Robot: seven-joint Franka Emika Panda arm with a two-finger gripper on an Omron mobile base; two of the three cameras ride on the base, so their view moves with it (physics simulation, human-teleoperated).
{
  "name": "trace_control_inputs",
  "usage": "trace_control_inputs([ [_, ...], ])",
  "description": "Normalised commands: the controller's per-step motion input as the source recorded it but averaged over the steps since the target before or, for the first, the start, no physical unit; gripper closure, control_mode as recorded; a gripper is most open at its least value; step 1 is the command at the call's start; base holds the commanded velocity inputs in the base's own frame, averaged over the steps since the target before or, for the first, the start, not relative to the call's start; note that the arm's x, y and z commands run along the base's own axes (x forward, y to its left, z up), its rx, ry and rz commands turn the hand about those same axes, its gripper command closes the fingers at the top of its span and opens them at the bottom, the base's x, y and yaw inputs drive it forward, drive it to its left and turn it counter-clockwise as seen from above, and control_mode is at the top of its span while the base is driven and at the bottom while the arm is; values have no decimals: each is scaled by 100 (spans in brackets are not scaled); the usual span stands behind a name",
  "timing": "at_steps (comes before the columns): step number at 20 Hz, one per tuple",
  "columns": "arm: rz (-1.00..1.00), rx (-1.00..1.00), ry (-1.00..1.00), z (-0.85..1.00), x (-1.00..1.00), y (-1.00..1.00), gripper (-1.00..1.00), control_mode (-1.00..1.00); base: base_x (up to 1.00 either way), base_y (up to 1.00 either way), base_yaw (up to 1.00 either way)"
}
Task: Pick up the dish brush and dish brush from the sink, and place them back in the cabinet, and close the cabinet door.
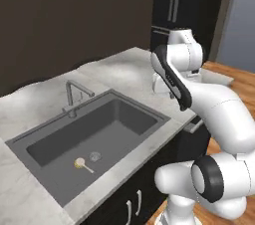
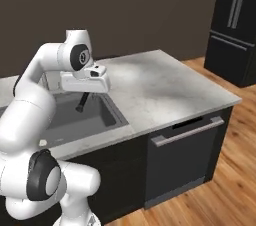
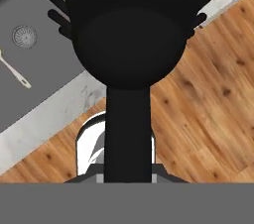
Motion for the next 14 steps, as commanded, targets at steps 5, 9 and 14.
trace_control_inputs([
  [5, 0, 0, 0, 0, 0, 0, 100, 100, 0, -28, -44],
  [9, 0, 0, 0, 0, 0, 0, 100, 100, 0, -34, -45],
  [14, 0, 0, 0, 0, 0, 0, 100, 100, 14, -22, -50],
])
